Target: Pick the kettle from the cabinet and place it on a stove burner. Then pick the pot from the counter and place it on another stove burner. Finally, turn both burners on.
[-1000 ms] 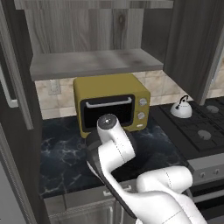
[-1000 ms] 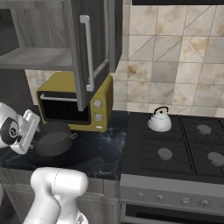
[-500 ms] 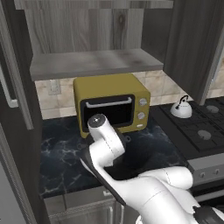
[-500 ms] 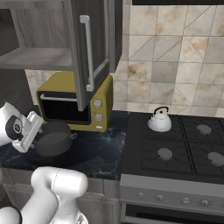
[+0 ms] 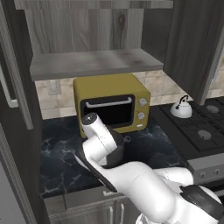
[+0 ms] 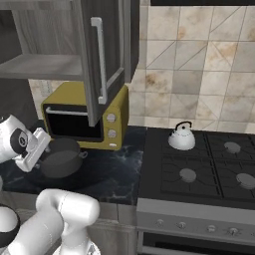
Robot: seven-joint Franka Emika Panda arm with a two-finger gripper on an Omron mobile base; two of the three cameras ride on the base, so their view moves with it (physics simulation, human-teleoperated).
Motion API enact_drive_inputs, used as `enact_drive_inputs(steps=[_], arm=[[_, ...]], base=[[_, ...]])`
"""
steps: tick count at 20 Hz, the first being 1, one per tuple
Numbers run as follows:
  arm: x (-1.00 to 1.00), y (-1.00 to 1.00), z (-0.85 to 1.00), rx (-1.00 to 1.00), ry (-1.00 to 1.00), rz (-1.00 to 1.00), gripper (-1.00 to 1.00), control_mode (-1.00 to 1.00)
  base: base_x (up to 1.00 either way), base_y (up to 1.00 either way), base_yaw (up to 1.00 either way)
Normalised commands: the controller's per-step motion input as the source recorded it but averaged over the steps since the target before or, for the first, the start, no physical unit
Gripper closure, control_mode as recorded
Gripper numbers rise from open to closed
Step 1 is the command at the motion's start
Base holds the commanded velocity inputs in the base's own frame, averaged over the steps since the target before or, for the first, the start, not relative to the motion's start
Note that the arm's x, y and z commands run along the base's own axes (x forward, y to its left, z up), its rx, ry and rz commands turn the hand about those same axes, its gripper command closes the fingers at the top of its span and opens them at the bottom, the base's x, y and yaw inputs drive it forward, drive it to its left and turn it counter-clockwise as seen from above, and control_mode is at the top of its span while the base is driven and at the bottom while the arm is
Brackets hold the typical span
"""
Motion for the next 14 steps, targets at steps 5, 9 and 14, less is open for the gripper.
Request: enact_drive_inputs(steps=[5,9,14], arm=[[0.08,0.1,-0.2,0.0,0.03,-0.07,-1.0,-1.0],[0.0,0.01,-0.22,0.0,0.0,-0.05,-1.0,-1.0],[0.0,0.0,-0.27,0.0,0.0,-0.05,-1.0,-1.0]], base=[[0.0,0.0,0.0],[0.0,0.0,0.0],[0.0,0.0,0.0]])
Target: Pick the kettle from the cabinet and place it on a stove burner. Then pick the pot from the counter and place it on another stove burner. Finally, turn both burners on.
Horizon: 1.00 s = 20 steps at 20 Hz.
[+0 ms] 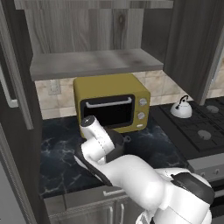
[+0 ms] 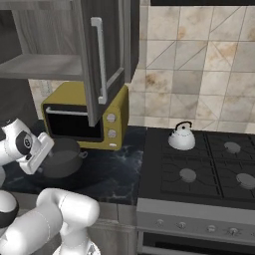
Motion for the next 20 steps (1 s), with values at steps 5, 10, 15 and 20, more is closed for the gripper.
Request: enact_drive_inputs(steps=[5,10,15,20], arm=[[0.0,0.0,-0.21,0.0,0.0,-0.05,-1.0,-1.0],[0.0,0.0,-0.21,0.0,0.0,-0.04,-1.0,-1.0],[0.03,0.1,-0.19,0.0,0.0,-0.03,1.0,-1.0],[0.01,0.01,-0.05,0.0,0.01,0.0,1.0,-1.0]], base=[[0.0,0.0,0.0],[0.0,0.0,0.0],[0.0,0.0,0.0],[0.0,0.0,0.0]])
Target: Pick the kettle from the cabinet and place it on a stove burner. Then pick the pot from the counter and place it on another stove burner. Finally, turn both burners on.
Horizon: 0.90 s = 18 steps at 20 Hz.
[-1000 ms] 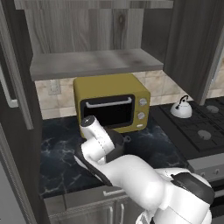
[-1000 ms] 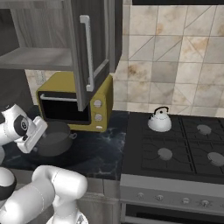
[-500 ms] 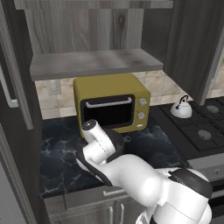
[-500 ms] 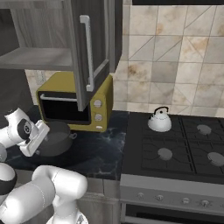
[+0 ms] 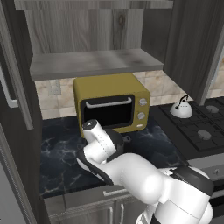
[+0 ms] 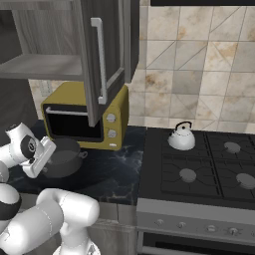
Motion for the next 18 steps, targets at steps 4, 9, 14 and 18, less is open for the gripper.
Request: enact_drive_inputs(steps=[4,9,14,18], arm=[[0.0,0.0,-0.05,0.01,0.0,0.0,1.0,-1.0],[-0.14,0.0,-0.04,0.03,-0.03,-0.01,1.0,-1.0],[-0.31,0.0,0.0,0.04,-0.04,-0.08,1.0,-1.0],[-0.34,-0.03,0.01,0.02,-0.04,-0.1,1.0,-1.0]], base=[[0.0,0.0,0.0],[0.0,0.0,0.0],[0.0,0.0,0.0],[0.0,0.0,0.0]])
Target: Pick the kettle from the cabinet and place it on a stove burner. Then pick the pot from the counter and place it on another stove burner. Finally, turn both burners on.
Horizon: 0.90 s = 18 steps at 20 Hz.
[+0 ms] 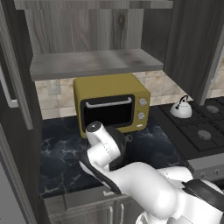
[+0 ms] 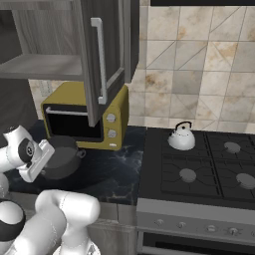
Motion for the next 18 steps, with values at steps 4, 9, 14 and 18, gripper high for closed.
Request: enact_drive_inputs(steps=[4,9,14,18], arm=[[-0.32,-0.09,0.06,0.01,-0.06,-0.12,1.0,-1.0],[-0.24,-0.02,0.23,0.0,-0.1,-0.15,1.0,-1.0],[-0.23,0.0,0.31,0.0,-0.08,-0.17,1.0,-1.0],[-0.28,0.0,0.34,0.0,-0.06,-0.15,1.0,-1.0]], base=[[0.0,0.0,0.0],[0.0,0.0,0.0],[0.0,0.0,0.0],[0.0,0.0,0.0]])
